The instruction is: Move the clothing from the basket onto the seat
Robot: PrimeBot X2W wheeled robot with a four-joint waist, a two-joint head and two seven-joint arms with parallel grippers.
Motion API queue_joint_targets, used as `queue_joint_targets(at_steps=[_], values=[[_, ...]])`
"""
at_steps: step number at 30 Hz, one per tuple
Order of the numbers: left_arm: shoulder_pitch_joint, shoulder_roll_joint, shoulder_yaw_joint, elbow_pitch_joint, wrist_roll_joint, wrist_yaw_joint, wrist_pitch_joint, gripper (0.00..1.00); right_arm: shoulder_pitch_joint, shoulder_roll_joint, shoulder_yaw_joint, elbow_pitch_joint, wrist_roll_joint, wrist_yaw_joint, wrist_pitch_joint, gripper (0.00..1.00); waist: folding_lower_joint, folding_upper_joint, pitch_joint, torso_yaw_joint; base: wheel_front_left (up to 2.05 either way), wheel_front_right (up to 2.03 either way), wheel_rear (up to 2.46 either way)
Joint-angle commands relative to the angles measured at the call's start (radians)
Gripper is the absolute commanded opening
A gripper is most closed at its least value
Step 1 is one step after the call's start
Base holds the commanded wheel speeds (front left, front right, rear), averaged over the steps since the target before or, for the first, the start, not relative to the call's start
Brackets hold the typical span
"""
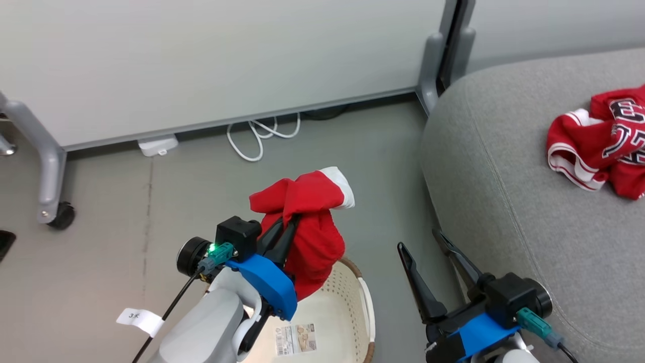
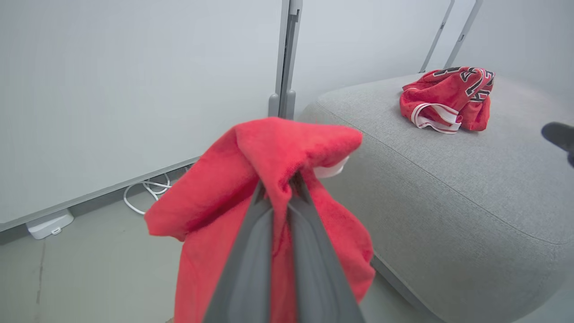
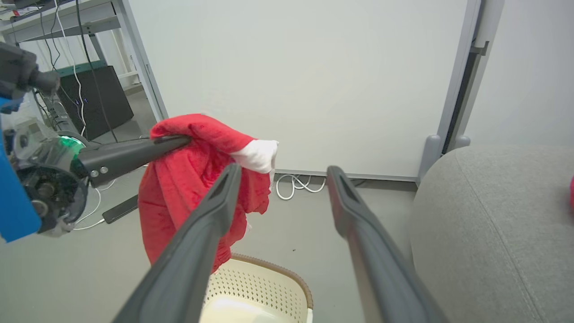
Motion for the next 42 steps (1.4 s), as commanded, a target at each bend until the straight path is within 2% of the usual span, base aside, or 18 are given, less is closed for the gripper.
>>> queue_joint_targets(at_steps=[1,11,26,34,42], values=[[0.007,0.005,-0.004,-0.015,-0.003,-0.001,-0.005,0.0,0.017,0.0,-0.003,-0.003,-0.001,0.001,0.004,1.0,0.0003,-0.0001,-0.024,0.023,0.0,0.0,0.0],[-0.063,0.027,-0.04,-0.118,0.005,0.003,0.045,0.0,0.059,0.0,-0.007,-0.014,0.004,0.001,0.024,1.0,0.0003,-0.0001,-0.073,0.069,0.0,0.0,0.0],[-0.031,0.046,-0.047,-0.219,-0.016,0.033,0.089,0.0,0.048,-0.001,0.025,-0.02,0.011,0.001,0.038,1.0,0.0003,-0.0001,-0.071,0.078,0.0,0.0,0.0],[-0.037,0.041,-0.057,-0.236,-0.021,0.038,0.097,0.0,-0.036,-0.001,0.108,0.064,0.058,0.001,0.095,1.0,0.0003,-0.0001,-0.063,0.077,0.0,0.0,0.0],[-0.056,0.029,-0.078,-0.256,-0.023,0.033,0.106,0.0,-0.169,0.0,0.161,0.237,0.133,0.001,0.091,1.0,0.0003,-0.0001,-0.06,0.094,0.0,0.0,0.0]])
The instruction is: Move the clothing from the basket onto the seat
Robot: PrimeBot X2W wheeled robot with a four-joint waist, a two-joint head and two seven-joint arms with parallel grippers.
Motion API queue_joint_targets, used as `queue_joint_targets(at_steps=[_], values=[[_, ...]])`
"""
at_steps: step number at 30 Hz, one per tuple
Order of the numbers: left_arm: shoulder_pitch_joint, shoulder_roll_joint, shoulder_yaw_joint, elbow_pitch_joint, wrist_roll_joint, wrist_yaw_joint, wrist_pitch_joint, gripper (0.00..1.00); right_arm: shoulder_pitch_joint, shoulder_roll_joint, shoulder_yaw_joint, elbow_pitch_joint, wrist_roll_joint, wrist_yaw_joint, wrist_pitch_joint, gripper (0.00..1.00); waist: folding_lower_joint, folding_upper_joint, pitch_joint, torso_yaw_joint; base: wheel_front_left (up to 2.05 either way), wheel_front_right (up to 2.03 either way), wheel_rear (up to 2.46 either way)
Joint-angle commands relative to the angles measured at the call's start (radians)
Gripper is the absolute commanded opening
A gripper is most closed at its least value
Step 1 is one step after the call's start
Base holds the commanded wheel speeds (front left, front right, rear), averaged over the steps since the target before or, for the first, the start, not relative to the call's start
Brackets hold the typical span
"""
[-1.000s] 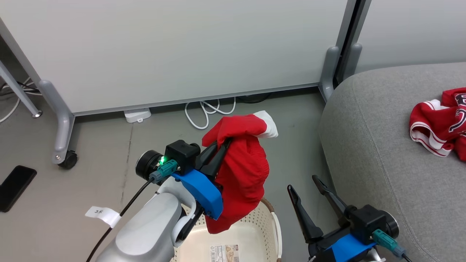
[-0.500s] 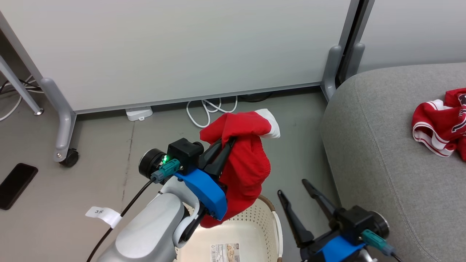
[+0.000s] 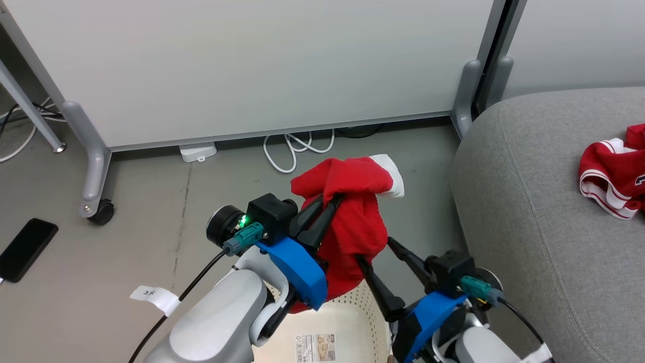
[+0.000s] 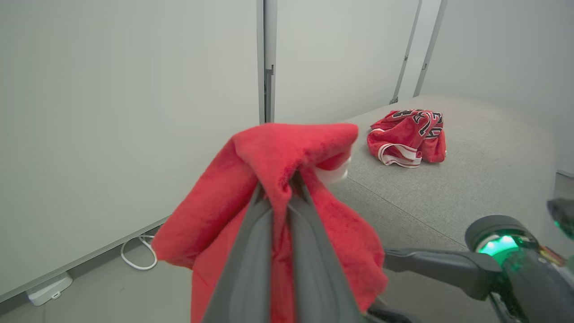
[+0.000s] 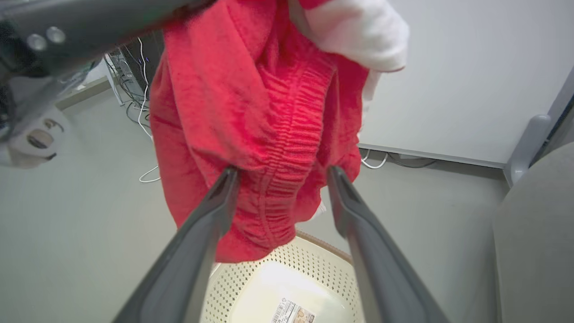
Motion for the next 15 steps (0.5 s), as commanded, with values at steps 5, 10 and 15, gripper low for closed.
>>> queue_joint_targets(at_steps=[5,10,15], values=[[-0.024,-0.003,-0.01,-0.016,-0.007,-0.004,0.005,0.0,-0.083,0.0,0.067,0.09,0.076,0.001,-0.018,1.0,-0.0001,-0.0001,0.0,0.011,0.0,0.0,0.0],[-0.024,-0.001,-0.016,-0.025,-0.008,-0.003,0.008,0.0,-0.133,-0.001,0.122,0.137,0.151,0.001,-0.045,1.0,-0.0001,-0.0001,0.002,0.015,0.0,0.0,0.0],[-0.021,0.001,-0.019,-0.031,-0.012,0.001,0.011,0.0,-0.166,-0.001,0.171,0.175,0.188,0.001,-0.069,0.11,-0.0001,-0.0001,0.003,0.015,0.0,0.0,0.0]])
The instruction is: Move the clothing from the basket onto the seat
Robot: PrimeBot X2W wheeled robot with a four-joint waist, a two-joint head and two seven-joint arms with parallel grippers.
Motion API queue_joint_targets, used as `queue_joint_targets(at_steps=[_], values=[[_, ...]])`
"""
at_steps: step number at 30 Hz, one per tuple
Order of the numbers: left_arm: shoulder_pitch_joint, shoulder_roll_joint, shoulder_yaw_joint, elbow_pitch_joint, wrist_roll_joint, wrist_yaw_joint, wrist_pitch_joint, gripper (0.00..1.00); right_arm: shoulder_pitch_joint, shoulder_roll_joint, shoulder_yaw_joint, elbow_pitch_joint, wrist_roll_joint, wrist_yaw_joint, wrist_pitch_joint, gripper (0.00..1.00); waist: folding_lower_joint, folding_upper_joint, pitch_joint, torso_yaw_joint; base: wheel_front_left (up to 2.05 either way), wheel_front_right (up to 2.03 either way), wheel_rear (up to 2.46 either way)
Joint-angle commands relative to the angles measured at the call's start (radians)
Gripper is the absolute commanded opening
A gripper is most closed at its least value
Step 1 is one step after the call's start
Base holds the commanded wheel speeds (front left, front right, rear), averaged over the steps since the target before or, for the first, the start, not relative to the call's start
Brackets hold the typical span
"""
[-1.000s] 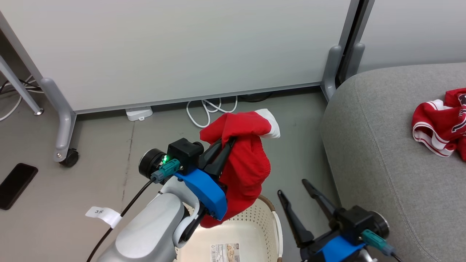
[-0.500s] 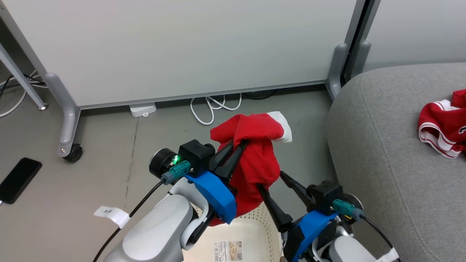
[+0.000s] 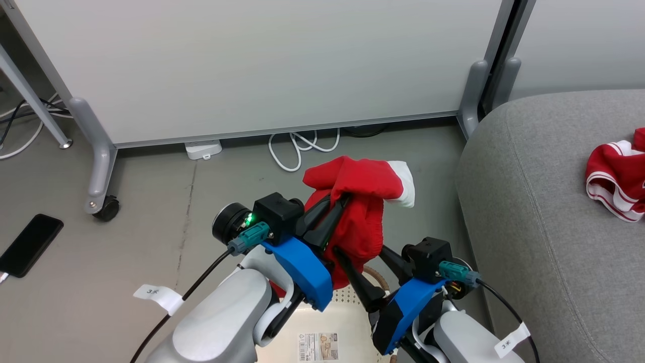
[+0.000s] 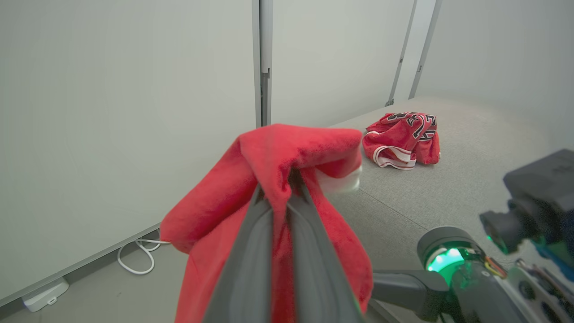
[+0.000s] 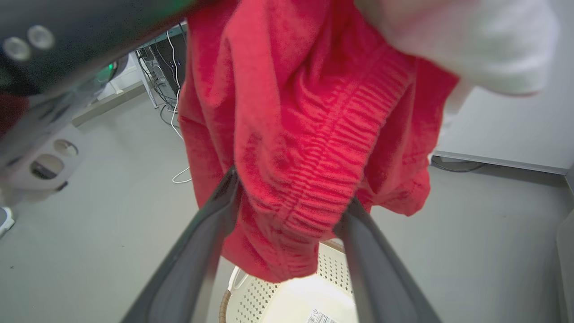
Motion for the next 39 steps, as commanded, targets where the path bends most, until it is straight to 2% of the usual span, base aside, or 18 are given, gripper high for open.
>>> queue_joint_targets(at_steps=[1,26,27,28,29,39], values=[[-0.013,0.004,0.0,-0.004,-0.006,0.003,0.003,0.0,-0.023,-0.001,0.01,0.015,0.009,0.001,-0.012,0.0,0.0,0.0,0.001,-0.001,0.0,0.0,0.0],[-0.004,0.024,-0.004,-0.006,-0.024,0.02,-0.002,0.02,-0.066,-0.001,0.036,0.105,-0.012,0.001,-0.065,0.0,0.0,0.0,-0.006,-0.017,0.0,0.0,0.0],[-0.003,0.025,-0.004,-0.005,-0.025,0.019,-0.002,0.22,-0.067,-0.001,0.036,0.106,-0.012,0.001,-0.066,0.0,0.0,0.0,-0.006,-0.017,0.0,0.0,0.0],[-0.003,0.026,-0.004,-0.004,-0.026,0.019,-0.001,0.47,-0.067,-0.001,0.036,0.107,-0.011,0.001,-0.067,0.0,0.0,0.0,-0.006,-0.017,0.0,0.0,0.0],[-0.003,0.026,-0.005,-0.004,-0.026,0.02,0.0,1.0,-0.068,-0.001,0.037,0.108,-0.011,0.001,-0.068,0.0,0.0,0.0,-0.006,-0.017,0.0,0.0,0.0],[-0.003,0.029,-0.011,-0.004,-0.024,0.03,-0.007,1.0,-0.07,-0.001,0.039,0.113,-0.012,0.001,-0.075,0.0,0.0,0.0,-0.006,-0.018,0.0,0.0,0.0]])
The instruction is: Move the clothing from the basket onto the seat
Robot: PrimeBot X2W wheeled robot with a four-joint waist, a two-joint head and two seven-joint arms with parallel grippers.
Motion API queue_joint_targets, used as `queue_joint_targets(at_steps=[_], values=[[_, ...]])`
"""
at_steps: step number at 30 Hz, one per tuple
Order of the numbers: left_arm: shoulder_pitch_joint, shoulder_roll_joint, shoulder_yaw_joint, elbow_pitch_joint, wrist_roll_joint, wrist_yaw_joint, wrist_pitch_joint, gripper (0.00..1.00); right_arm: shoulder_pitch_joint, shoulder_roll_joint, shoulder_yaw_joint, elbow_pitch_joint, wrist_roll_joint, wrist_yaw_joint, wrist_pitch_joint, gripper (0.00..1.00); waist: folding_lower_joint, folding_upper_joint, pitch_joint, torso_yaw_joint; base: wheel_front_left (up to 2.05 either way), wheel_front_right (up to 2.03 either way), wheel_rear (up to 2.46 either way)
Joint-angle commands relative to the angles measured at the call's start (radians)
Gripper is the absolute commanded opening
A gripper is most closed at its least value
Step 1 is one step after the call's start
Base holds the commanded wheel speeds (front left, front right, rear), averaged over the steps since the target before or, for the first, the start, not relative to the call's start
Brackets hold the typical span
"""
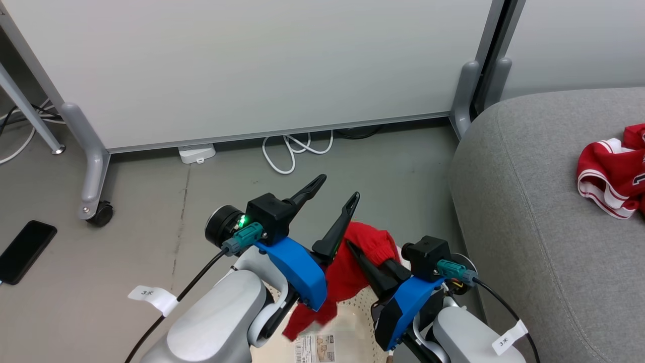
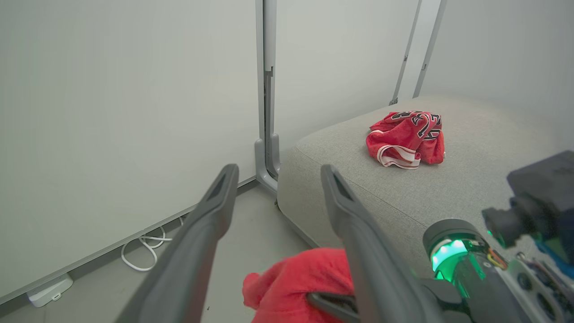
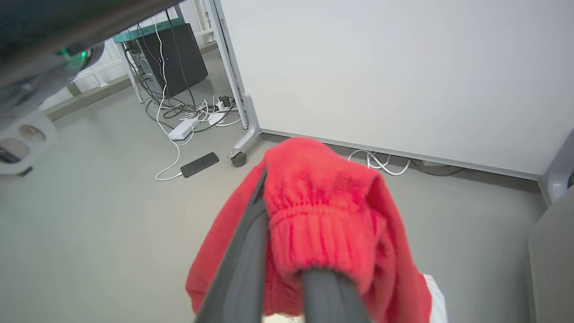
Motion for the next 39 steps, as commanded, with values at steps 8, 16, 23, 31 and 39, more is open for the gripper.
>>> queue_joint_targets(at_steps=[8,16,23,31,39], values=[[0.029,0.017,0.018,-0.007,-0.001,0.026,-0.05,1.0,-0.014,-0.001,-0.007,0.0,-0.006,0.001,-0.009,0.0,-0.0001,0.0,-0.001,-0.001,0.0,0.0,0.0],[0.099,0.061,0.058,-0.035,0.033,0.038,-0.109,1.0,-0.014,-0.001,-0.035,-0.008,-0.015,0.001,-0.013,0.0,-0.0001,0.0,0.002,-0.005,0.0,0.0,0.0],[0.218,0.079,0.176,-0.141,0.11,0.041,-0.114,1.0,-0.002,-0.001,-0.064,-0.019,-0.032,0.001,-0.013,0.0,-0.0001,0.0,0.006,-0.011,0.0,0.0,0.0],[0.383,0.053,0.359,-0.228,0.209,0.029,-0.115,1.0,0.014,-0.001,-0.087,-0.038,-0.053,0.001,-0.005,0.0,-0.0001,0.0,0.003,-0.029,0.0,0.0,0.0],[0.471,0.014,0.476,-0.236,0.274,-0.007,-0.115,1.0,0.032,-0.001,-0.11,-0.059,-0.07,0.001,0.007,0.0,-0.0001,0.0,0.002,-0.047,0.0,0.0,0.0]])
